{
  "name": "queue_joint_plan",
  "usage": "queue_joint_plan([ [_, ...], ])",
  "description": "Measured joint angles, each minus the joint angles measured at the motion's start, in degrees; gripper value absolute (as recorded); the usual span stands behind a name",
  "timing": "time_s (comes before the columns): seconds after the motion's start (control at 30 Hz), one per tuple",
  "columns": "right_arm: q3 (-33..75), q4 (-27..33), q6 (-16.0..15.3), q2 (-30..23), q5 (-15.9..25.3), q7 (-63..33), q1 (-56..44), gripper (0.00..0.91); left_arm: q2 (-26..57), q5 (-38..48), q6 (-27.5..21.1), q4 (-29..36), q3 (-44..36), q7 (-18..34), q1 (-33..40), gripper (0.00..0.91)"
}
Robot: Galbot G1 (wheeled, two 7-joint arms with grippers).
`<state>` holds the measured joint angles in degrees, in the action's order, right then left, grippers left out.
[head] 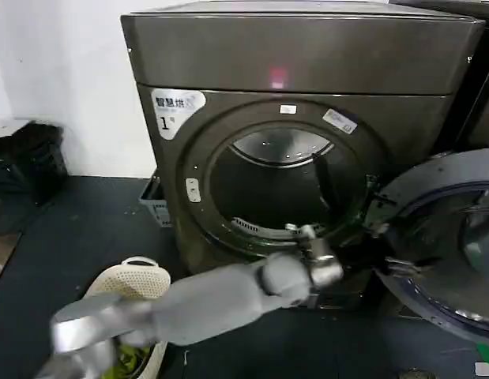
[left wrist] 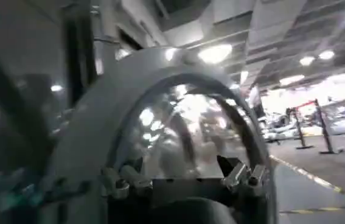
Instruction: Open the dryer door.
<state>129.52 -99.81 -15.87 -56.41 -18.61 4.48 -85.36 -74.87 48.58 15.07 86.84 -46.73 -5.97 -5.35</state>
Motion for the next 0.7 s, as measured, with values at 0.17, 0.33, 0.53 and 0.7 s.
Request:
queue_joint_plan([
  [0.17,-0.1,-1.0,-0.1,0.4,0.1,-0.4,0.5,0.907,6.7,0.9,4.5,3.7,1.1,1.3,-0.5,0.907],
  [0.33,0.9,-1.7,-0.1,1.1,0.1,-0.4,0.1,0.907,14.5,1.6,5.6,10.2,5.5,1.3,-4.3,0.907],
  [0.53,1.0,-2.6,-0.1,2.0,-0.1,-0.5,0.5,0.907,27.0,2.0,5.2,17.6,10.7,0.8,-9.7,0.907],
  [0.7,1.0,-3.4,-0.3,2.1,0.3,-0.6,1.0,0.907,37.0,-1.1,3.3,19.7,13.5,-2.5,-12.7,0.907],
])
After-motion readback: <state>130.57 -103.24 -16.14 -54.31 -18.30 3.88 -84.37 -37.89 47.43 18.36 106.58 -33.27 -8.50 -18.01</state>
